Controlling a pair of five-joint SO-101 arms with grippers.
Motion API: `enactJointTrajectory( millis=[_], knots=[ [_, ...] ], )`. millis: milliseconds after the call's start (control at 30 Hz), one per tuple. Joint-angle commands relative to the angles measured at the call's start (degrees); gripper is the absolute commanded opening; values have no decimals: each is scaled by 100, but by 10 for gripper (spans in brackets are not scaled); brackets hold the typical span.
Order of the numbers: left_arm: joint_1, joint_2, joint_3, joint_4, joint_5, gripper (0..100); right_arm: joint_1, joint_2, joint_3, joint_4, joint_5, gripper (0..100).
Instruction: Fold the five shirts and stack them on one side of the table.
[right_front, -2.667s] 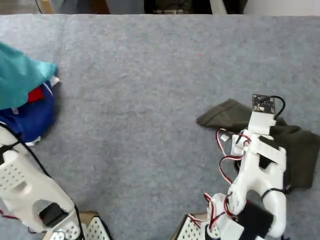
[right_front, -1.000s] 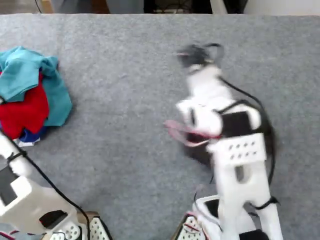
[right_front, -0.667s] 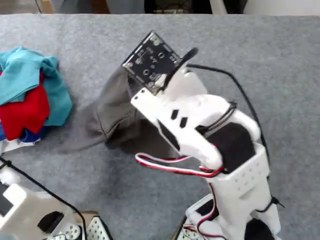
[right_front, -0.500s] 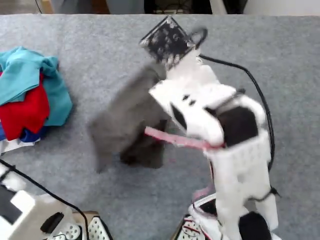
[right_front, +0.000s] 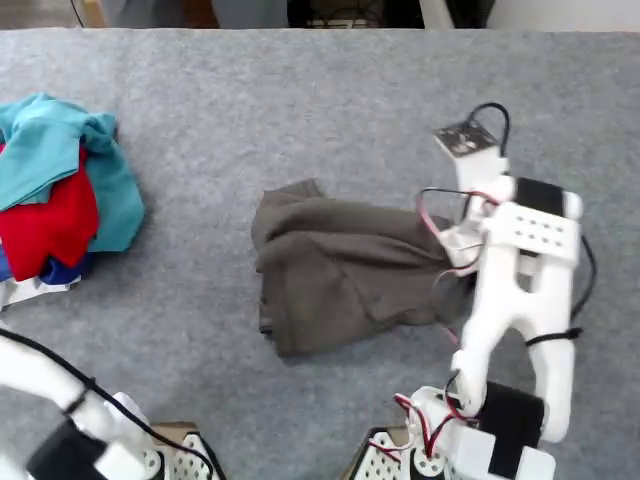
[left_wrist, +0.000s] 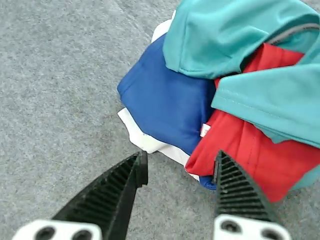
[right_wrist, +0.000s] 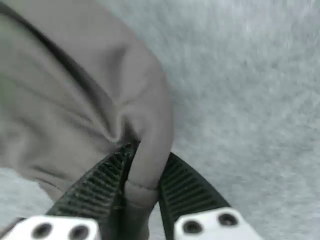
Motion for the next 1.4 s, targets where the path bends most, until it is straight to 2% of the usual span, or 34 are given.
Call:
enactJointTrajectory(
  millis=[0, 133, 233, 467, 533, 600, 733, 833, 900, 1000, 1067, 1167, 1267, 1367],
  knots=[
    [215, -756, 593, -281, -53, 232, 615, 4, 4, -290, 677, 65],
    [365, -1284, 1130, -325, -141, 231, 1108, -13, -277, -519, 756, 286],
    [224, -1459, 1209, -273, -501, 230, 1345, -13, -787, -396, 1160, 339],
    [224, -1486, 1209, -264, -809, 230, 1820, -13, -2229, 70, 1213, 338],
    [224, -1486, 1218, -264, -791, 230, 1829, -13, -2440, 527, 1231, 330],
    [215, -1486, 1279, -273, -774, 230, 1451, -13, -2475, 1231, 1257, 252],
    [251, -1486, 1490, -273, -765, 230, 466, -13, -2273, 2040, 1248, 8],
    [251, -1486, 1675, -273, -765, 230, -211, -22, -1675, 2154, 1240, 96],
    [251, -1486, 1727, -264, -765, 230, -580, -22, -1051, 1837, 1240, 162],
    [251, -1486, 1745, -220, -765, 230, -1073, 4, 180, 633, 1222, 214],
    [251, -1486, 1736, -193, -765, 230, -1231, 22, 998, -360, 1204, 186],
    [251, -1486, 1736, -193, -765, 230, -1248, 31, 1842, -1644, 967, 14],
    [251, -1486, 1736, -193, -765, 230, -1143, 31, 2079, -2145, 800, 67],
    [251, -1486, 1736, -193, -765, 230, -976, 31, 1965, -2549, 800, 47]
  ],
)
